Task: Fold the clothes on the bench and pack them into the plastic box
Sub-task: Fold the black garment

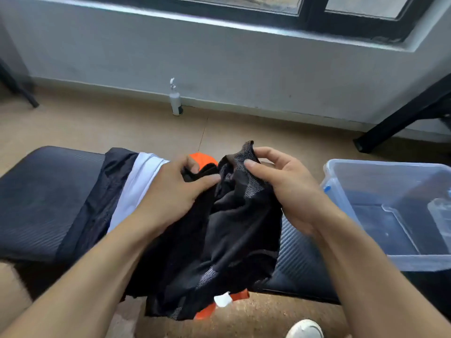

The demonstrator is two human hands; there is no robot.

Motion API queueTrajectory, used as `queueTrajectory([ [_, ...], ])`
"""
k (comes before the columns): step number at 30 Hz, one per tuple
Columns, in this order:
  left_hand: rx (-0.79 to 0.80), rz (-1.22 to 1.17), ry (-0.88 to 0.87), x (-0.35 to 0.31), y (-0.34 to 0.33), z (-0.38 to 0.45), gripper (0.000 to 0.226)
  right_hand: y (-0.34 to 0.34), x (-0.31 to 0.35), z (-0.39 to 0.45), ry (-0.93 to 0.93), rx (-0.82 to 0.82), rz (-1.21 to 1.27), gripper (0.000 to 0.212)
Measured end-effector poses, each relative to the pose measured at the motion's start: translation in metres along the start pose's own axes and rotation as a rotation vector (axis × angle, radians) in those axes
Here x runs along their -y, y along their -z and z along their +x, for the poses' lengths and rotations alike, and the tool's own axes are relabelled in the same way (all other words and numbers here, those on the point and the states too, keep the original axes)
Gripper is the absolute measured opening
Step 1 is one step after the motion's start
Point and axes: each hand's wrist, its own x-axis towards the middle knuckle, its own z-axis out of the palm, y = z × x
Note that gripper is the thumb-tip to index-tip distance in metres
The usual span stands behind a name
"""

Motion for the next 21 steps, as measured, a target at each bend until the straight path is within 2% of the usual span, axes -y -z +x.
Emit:
queueTrajectory([
  [1,-0.002,-0.055,-0.04,-0.005,-0.001,-0.005,0.033,0.0,0.004,-0.005,0.034,0.082,-0.038,0.024],
  [3,0.127,-0.067,-0.107,-0.013,0.002,-0.017,0.055,-0.002,0.009,-0.019,0.091,0.229,-0.105,0.024],
  [4,0.201,-0.05,-0.145,-0.017,0.005,-0.024,0.056,-0.003,0.01,-0.027,0.102,0.273,-0.133,0.022],
  [6,0.262,-0.044,-0.214,-0.024,0.01,-0.043,0.026,-0.002,0.013,-0.042,0.104,0.319,-0.192,0.014],
  [8,0.158,-0.041,-0.26,-0.027,0.014,-0.062,0.008,0.002,0.016,-0.057,0.082,0.359,-0.27,0.013],
  [12,-0.274,-0.049,-0.294,-0.042,0.038,-0.079,0.02,0.023,0.019,-0.083,0.001,0.362,-0.539,0.025],
  [15,-0.513,-0.158,-0.275,-0.04,0.052,-0.086,0.014,0.03,0.021,-0.099,-0.01,0.259,-0.512,0.029],
  [16,-0.543,-0.157,-0.254,-0.035,0.053,-0.087,0.012,0.031,0.023,-0.101,0.011,0.215,-0.459,0.024],
  [18,-0.503,-0.099,-0.192,-0.023,0.048,-0.084,0.011,0.033,0.025,-0.101,0.054,0.122,-0.323,0.014],
  [21,-0.462,-0.016,-0.149,-0.005,0.051,-0.076,0.016,0.035,0.024,-0.095,0.045,0.005,-0.077,0.018],
])
